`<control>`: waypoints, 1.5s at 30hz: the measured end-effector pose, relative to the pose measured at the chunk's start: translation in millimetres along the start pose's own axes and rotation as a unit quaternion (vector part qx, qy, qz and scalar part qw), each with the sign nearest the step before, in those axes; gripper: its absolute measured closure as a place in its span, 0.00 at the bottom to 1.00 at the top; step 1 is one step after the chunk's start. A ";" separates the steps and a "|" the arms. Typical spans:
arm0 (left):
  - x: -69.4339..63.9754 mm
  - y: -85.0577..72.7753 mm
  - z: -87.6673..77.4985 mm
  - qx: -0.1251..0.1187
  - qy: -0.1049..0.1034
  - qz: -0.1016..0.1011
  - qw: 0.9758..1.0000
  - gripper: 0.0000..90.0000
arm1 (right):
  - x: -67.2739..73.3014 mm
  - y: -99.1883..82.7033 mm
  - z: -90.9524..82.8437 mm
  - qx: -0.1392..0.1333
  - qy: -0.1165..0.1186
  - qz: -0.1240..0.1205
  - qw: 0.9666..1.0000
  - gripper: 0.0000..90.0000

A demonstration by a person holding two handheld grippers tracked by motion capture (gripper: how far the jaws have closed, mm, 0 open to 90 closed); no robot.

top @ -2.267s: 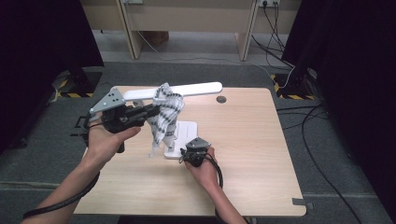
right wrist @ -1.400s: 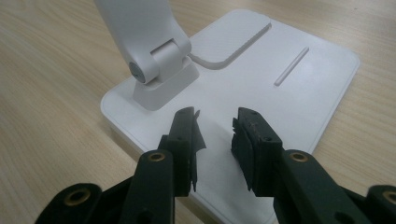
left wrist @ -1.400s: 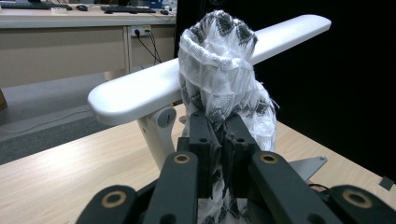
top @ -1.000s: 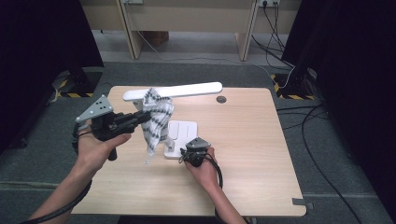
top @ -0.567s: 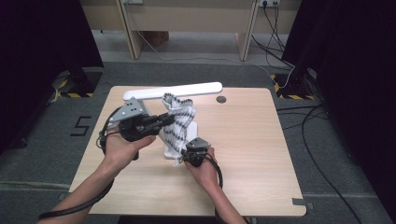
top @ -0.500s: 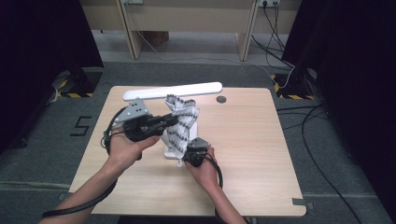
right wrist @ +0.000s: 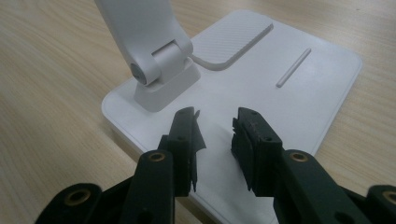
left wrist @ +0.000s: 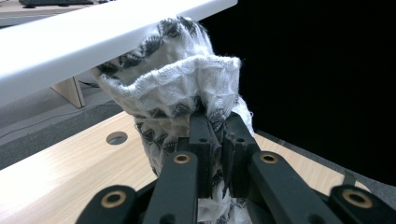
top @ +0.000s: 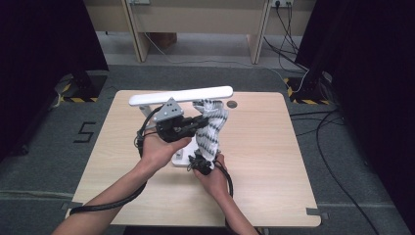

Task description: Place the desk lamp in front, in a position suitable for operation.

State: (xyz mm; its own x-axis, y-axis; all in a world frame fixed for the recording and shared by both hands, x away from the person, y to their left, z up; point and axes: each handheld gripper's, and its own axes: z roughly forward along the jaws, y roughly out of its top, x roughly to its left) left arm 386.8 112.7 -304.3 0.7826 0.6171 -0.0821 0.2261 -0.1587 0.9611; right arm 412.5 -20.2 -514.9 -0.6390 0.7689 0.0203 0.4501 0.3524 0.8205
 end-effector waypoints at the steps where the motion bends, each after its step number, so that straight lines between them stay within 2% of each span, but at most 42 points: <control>1: -1.4 0.6 2.8 0.000 0.000 0.002 1.000 0.93 | -0.2 0.0 -0.1 0.001 -0.002 0.002 1.000 0.76; 12: -9.4 7.4 25.0 0.002 0.008 0.013 1.000 0.93 | 0.0 0.1 -0.2 0.001 0.001 0.000 1.000 0.76; 20: -7.9 8.6 34.1 0.001 0.022 0.014 1.000 0.93 | 0.1 0.1 -0.1 0.001 0.000 0.001 1.000 0.76; 33: -13.5 14.4 36.1 -0.027 0.041 0.026 0.998 0.93 | 0.3 -0.2 0.1 0.000 0.001 0.002 1.000 0.76; 45: -18.7 16.8 39.1 -0.039 0.041 0.027 0.998 0.93 | -0.1 -0.2 0.3 -0.001 0.000 -0.001 1.000 0.76</control>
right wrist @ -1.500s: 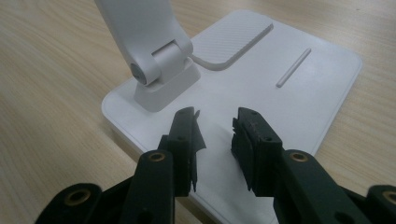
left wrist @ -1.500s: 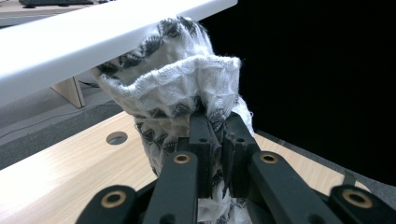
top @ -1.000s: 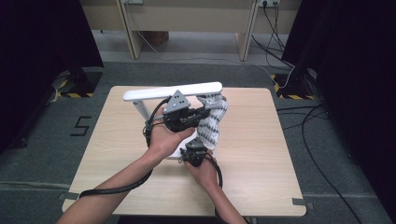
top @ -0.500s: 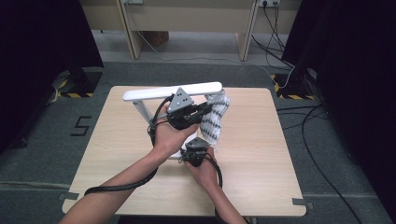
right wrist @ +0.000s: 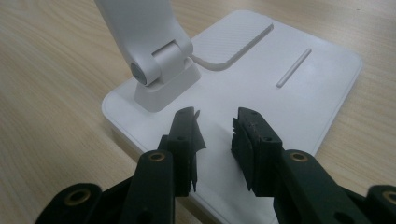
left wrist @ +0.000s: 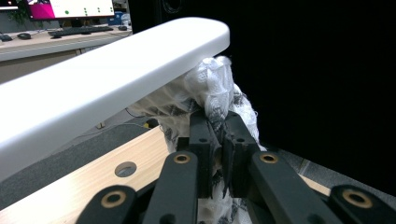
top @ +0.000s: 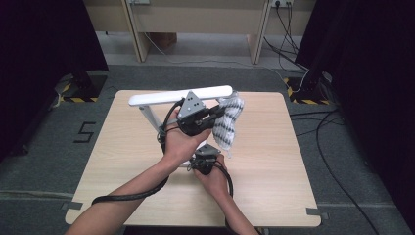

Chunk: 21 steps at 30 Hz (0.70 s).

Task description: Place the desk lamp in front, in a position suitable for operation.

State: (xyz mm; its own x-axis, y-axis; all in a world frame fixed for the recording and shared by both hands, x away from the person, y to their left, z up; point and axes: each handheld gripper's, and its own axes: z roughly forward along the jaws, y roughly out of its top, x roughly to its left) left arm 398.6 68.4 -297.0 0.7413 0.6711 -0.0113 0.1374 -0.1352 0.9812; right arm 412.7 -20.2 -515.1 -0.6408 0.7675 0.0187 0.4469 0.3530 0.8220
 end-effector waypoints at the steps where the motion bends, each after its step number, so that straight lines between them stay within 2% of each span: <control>1: -0.5 0.5 0.0 -0.001 -0.001 0.001 1.000 0.93 | 0.0 0.0 0.0 0.000 0.000 0.000 1.000 0.76; 11: -3.2 1.7 -3.6 -0.011 0.001 0.006 1.000 0.93 | 0.2 0.1 -0.1 0.001 0.001 0.000 1.000 0.76; 21: 3.9 -3.1 -16.1 -0.015 0.012 0.008 1.000 0.93 | 0.3 0.1 -0.4 0.002 0.000 0.000 1.000 0.76</control>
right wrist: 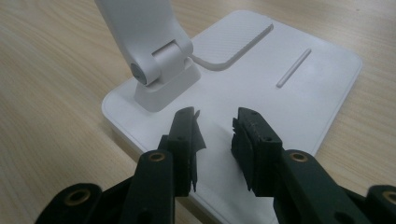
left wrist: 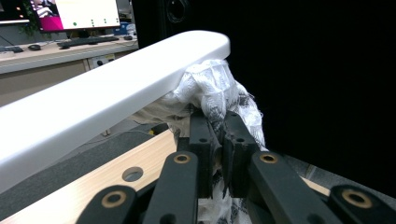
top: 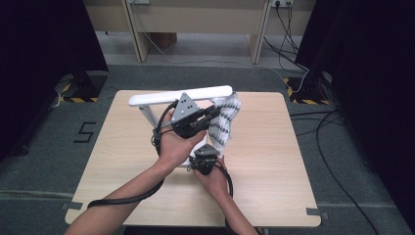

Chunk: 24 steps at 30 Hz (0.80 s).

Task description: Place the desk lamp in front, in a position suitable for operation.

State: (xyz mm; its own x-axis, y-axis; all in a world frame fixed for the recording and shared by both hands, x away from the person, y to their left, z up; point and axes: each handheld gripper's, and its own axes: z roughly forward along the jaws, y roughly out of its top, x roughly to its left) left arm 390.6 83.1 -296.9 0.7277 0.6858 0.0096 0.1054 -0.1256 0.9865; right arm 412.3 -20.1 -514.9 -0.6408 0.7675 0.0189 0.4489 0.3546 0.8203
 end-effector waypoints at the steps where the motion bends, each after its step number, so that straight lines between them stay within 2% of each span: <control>1: 1.6 -1.0 -1.6 -0.001 0.002 0.000 1.000 0.93 | 0.0 0.0 0.1 -0.001 0.000 0.001 1.000 0.76; 24: 40.0 -23.3 -59.7 -0.011 0.044 -0.018 0.999 0.93 | -0.1 0.1 0.0 0.000 -0.001 -0.002 1.000 0.76</control>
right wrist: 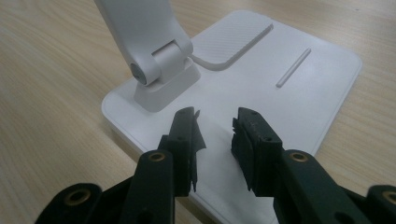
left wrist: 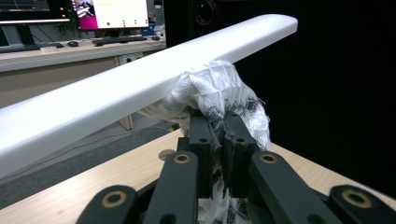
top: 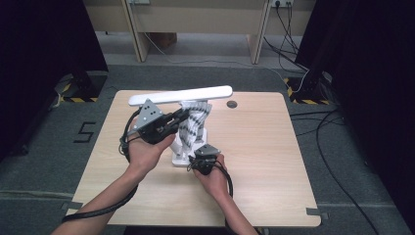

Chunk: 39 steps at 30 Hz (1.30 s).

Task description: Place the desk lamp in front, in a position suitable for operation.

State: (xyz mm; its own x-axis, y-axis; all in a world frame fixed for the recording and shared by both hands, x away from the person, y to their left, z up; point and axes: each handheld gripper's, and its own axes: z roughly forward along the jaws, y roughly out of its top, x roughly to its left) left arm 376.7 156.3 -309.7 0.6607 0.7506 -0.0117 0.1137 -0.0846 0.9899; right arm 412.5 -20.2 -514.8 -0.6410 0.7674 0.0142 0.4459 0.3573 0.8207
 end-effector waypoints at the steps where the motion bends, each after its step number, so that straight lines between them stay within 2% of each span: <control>1: 2.1 -1.0 -2.4 0.000 0.002 -0.001 1.000 0.93 | 0.0 0.0 0.0 0.000 0.000 0.000 1.000 0.76; 10: 19.8 -10.4 -23.8 -0.003 0.025 -0.009 1.000 0.93 | 0.0 0.0 0.1 0.000 0.000 0.000 1.000 0.76; 23: 38.7 -21.3 -48.4 -0.009 0.050 -0.023 0.998 0.93 | 1.3 0.6 1.3 -0.001 0.002 0.002 1.000 0.76; 39: 43.2 -34.2 -74.0 -0.007 0.051 -0.024 0.998 0.93 | 1.5 1.4 2.4 -0.002 0.003 -0.004 1.000 0.76</control>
State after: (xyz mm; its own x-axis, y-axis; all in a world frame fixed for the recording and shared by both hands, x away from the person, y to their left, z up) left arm 346.5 240.1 -333.7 0.5761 0.8161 -0.0451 0.1325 -0.0388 0.9904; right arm 413.6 -17.2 -515.0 -0.6479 0.7616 0.0119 0.4389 0.3605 0.8230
